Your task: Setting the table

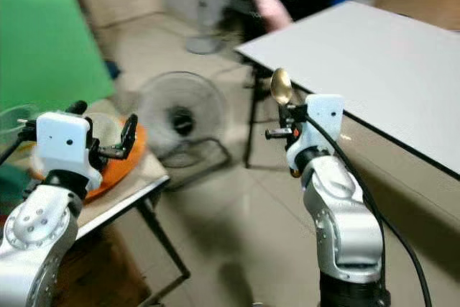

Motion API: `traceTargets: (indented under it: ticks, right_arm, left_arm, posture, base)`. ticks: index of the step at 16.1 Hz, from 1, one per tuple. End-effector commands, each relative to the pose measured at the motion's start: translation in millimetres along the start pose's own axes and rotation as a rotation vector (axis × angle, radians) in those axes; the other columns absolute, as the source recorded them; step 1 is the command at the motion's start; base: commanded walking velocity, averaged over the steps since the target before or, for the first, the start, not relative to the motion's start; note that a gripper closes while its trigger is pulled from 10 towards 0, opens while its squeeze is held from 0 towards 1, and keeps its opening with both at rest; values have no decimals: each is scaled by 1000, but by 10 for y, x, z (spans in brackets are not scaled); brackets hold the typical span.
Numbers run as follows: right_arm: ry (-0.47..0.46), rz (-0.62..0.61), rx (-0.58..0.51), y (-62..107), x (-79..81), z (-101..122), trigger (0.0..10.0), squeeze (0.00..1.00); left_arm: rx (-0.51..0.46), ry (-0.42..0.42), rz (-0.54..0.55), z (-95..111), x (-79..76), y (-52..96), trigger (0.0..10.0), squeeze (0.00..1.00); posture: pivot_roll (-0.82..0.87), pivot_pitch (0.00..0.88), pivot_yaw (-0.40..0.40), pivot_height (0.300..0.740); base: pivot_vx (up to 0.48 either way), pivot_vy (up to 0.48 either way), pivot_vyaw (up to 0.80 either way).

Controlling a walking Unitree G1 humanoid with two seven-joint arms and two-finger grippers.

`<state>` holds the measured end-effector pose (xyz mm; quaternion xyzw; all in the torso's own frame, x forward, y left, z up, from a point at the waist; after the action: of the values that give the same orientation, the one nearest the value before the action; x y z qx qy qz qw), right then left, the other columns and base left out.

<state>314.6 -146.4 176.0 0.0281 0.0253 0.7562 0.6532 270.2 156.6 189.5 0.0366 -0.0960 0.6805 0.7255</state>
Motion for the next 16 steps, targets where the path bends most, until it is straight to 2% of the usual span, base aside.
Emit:
traceTargets:
  ticks: [1,7,11,16]
  right_arm:
    - [-3,-10,1,-21,-6,18,10000,0]
    - [-3,-14,0,-31,-16,21,10000,0]
    - [10,57,-12,-50,88,49,10000,0]
    - [15,91,27,-50,187,-49,10000,0]
  left_arm:
    - [-4,-5,-6,19,10,4,10000,0]
    - [-9,-10,-20,33,7,-54,10000,0]
    - [1,5,3,8,69,-45,10000,0]
    - [35,20,24,-87,151,-2,10000,0]
  posture:
    - [-59,0,59,740]
    - [-65,0,67,740]
    - [-65,0,63,740]
    - [-70,0,59,740]
  base:
    - [300,0,-800]
    - [316,0,-800]
    - [329,0,0]
    - [352,0,0]
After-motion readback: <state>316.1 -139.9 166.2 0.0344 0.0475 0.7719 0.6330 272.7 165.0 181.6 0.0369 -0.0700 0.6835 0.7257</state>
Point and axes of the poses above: a point about 5 cm out from each wrist's last joint towards the gripper, its own y axis pointing back from the gripper into the wrist, its own z axis along the axis of the wrist's last joint, x = y × z, the point moved 4 cm from there along -y, pointing out of the wrist towards the gripper, and after that the axes turned 3 degrees about y, right-handed, at the moved point
